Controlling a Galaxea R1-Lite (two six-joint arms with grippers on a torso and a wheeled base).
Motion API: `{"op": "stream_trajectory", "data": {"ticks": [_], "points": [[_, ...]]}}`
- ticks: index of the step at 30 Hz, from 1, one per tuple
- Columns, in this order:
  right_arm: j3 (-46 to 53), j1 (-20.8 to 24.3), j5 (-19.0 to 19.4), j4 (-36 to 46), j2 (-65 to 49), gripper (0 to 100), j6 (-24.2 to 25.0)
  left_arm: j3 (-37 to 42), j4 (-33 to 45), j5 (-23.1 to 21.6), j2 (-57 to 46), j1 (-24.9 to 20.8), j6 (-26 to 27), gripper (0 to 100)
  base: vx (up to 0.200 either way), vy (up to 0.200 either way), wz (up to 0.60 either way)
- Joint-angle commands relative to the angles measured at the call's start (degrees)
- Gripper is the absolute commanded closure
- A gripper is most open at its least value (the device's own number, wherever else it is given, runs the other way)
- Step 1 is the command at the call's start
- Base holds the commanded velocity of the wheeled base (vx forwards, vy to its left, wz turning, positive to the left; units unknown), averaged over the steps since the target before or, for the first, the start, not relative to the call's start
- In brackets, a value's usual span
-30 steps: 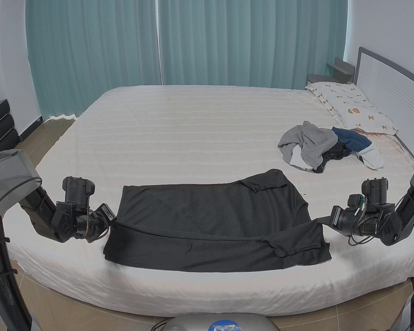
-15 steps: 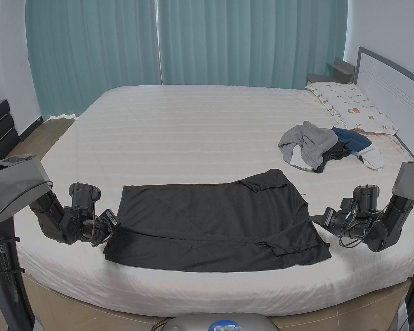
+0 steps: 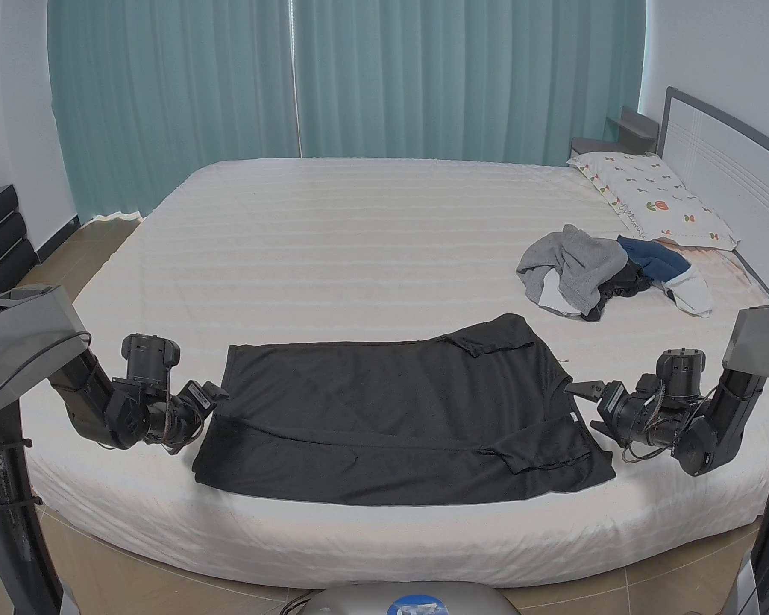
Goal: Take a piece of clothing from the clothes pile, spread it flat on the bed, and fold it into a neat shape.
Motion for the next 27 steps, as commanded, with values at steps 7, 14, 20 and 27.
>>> {"op": "stream_trajectory", "data": {"ticks": [7, 14, 20, 27], "points": [[3.0, -1.8, 4.2, -4.9, 0.7, 0, 8.4, 0.9, 0.3, -5.0, -4.8, 2.3, -6.7, 0, 0.0, 0.0, 0.0], [3.0, -2.1, 4.4, -5.5, 1.9, 0, 8.6, 0.6, 0.2, -5.9, -4.2, 2.4, -6.7, 0, 0.2, 0.0, 0.0], [3.7, -1.9, 4.4, -7.2, 2.2, 0, 8.6, 0.3, 0.0, -6.0, -3.3, 2.9, -6.8, 0, 0.067, 0.0, 0.0], [3.7, -1.9, 4.4, -7.5, 2.5, 0, 8.6, 0.5, -0.1, -6.1, -3.1, 2.9, -7.1, 0, 0.0, 0.0, 0.0]]}}
